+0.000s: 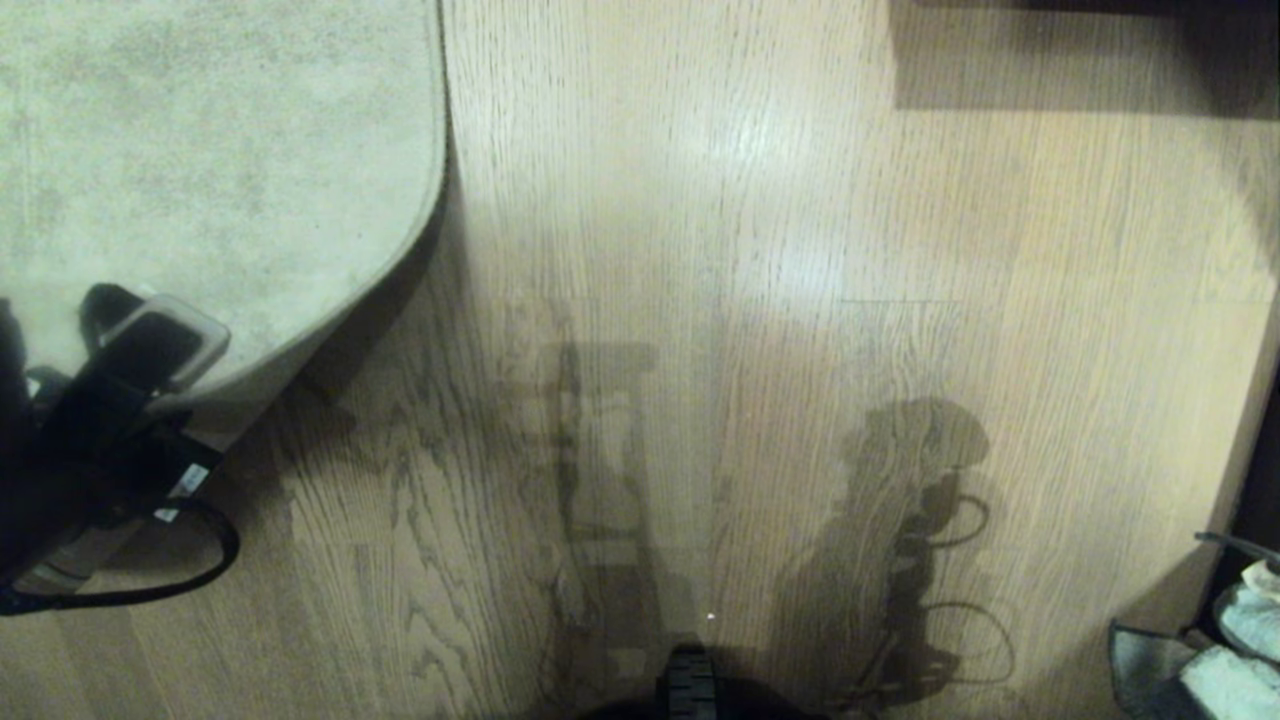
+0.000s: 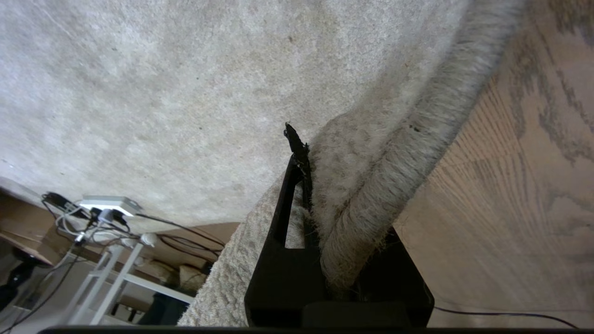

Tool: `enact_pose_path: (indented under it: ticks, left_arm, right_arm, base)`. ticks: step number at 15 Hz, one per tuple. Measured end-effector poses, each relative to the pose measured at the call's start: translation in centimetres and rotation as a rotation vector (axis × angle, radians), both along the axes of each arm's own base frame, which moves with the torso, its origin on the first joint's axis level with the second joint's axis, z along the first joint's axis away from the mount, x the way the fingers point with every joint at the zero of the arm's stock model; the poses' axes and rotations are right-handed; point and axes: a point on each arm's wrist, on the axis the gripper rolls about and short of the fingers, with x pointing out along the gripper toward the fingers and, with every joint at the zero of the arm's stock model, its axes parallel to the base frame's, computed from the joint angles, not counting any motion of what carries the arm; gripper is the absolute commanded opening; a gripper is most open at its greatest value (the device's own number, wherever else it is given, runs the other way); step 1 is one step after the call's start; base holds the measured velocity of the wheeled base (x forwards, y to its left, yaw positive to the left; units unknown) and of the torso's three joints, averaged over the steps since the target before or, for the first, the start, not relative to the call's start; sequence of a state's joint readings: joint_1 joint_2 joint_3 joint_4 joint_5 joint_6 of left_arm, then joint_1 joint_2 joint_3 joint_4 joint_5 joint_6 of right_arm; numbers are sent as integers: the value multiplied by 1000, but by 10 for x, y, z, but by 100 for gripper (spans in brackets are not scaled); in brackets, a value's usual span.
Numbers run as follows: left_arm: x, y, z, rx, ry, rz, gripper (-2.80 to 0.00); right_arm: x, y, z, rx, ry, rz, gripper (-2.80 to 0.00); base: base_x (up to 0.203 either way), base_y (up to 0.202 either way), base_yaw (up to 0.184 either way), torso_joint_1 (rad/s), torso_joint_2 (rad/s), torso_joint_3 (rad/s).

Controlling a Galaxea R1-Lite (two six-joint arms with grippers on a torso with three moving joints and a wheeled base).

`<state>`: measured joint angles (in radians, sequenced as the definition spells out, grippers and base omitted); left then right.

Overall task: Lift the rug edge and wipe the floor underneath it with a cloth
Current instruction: Wipe the floor under the carpet with a rag

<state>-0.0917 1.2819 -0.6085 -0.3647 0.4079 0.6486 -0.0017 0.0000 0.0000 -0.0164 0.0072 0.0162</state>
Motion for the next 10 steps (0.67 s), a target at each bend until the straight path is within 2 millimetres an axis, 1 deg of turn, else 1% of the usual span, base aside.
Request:
enact_pose_path:
  ticks: [10]
  left_arm:
    - [-9,1,-7,-33,-31,17,-280]
  right_arm:
    - [0,0,0,0,0,0,-280]
  base:
    - [0,0,0,0,0,0]
